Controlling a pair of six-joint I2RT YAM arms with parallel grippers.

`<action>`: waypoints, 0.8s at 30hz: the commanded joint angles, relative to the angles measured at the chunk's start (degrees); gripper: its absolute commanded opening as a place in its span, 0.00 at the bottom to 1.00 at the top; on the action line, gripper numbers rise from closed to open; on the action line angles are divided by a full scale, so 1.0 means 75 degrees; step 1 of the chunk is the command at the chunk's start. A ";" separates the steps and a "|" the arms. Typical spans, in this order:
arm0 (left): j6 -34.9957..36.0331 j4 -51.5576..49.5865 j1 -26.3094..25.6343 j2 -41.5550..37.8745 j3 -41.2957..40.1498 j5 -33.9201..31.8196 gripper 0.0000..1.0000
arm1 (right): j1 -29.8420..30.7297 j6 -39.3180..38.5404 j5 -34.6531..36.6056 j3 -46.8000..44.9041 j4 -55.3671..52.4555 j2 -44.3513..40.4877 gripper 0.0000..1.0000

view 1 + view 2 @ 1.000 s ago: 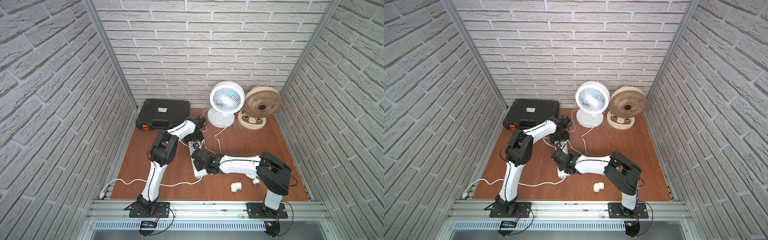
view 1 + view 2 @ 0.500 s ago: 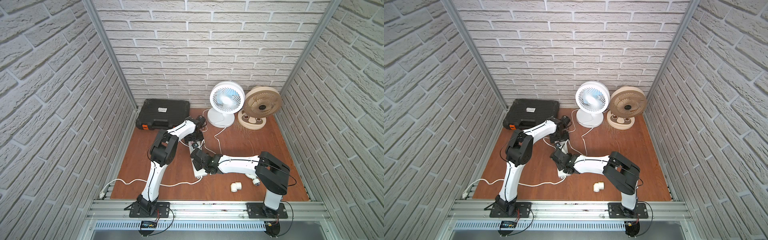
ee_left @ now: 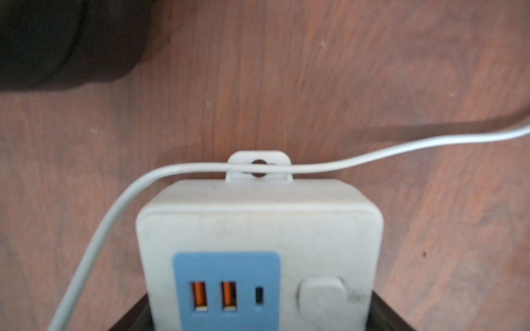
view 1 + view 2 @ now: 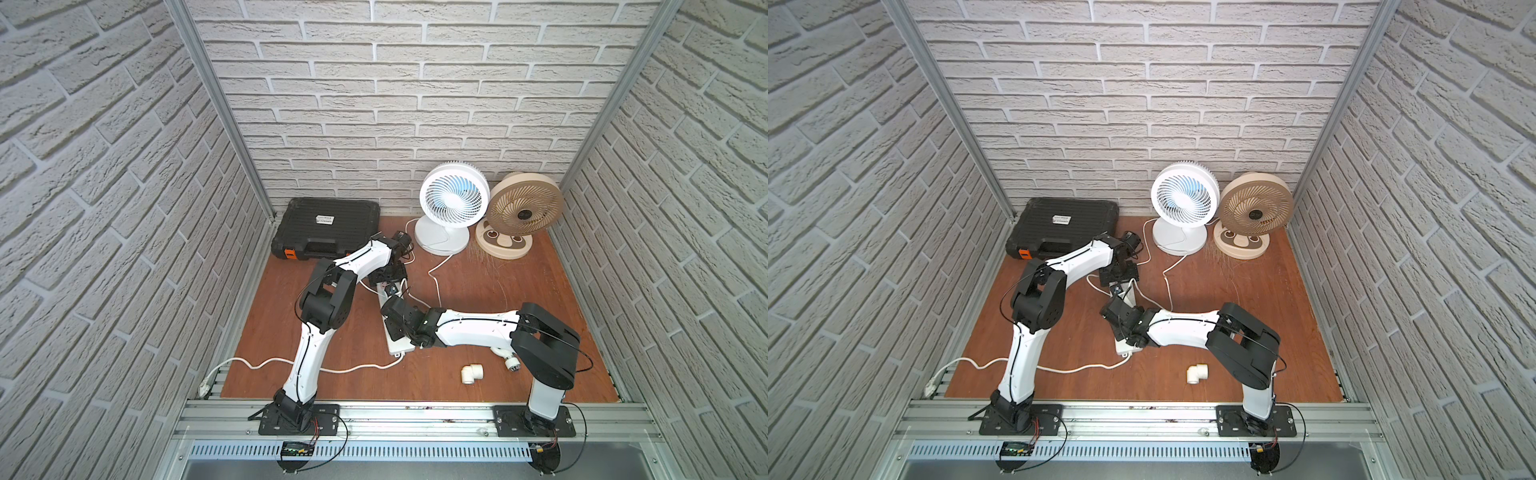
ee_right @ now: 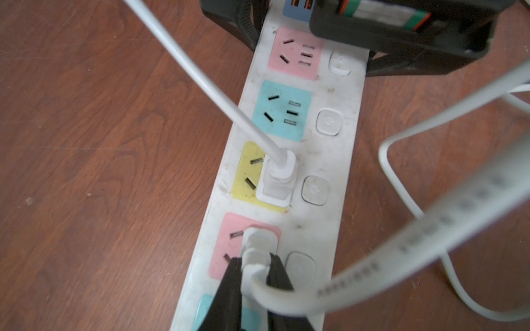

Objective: Unplug the desk fan from the power strip
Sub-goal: Remove the plug from the socket.

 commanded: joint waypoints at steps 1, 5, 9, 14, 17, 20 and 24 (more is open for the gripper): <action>-0.0150 0.0380 0.0027 0.0982 -0.0437 0.0659 0.00 | -0.0133 -0.0121 0.0284 0.0068 -0.0049 0.0118 0.03; -0.0116 0.0383 0.0033 0.0982 -0.0436 0.0675 0.00 | -0.0132 -0.0195 0.0391 0.0026 -0.0059 0.0028 0.03; -0.0101 0.0403 0.0027 0.0975 -0.0435 0.0684 0.00 | -0.0108 -0.0409 0.0498 0.0020 -0.0061 -0.0045 0.03; -0.0067 0.0426 0.0041 0.0975 -0.0423 0.0686 0.00 | 0.0030 -0.0710 0.0745 0.0088 -0.0082 -0.0028 0.03; -0.0067 0.0436 0.0045 0.0982 -0.0431 0.0697 0.00 | 0.0150 -0.0832 0.0986 0.0218 -0.0161 0.0042 0.03; -0.0055 0.0464 0.0040 0.0973 -0.0437 0.0722 0.00 | 0.0261 -0.0933 0.1208 0.0364 -0.0270 0.0133 0.03; -0.0043 0.0473 0.0041 0.0979 -0.0457 0.0734 0.00 | 0.0365 -0.0992 0.1373 0.0487 -0.0336 0.0187 0.03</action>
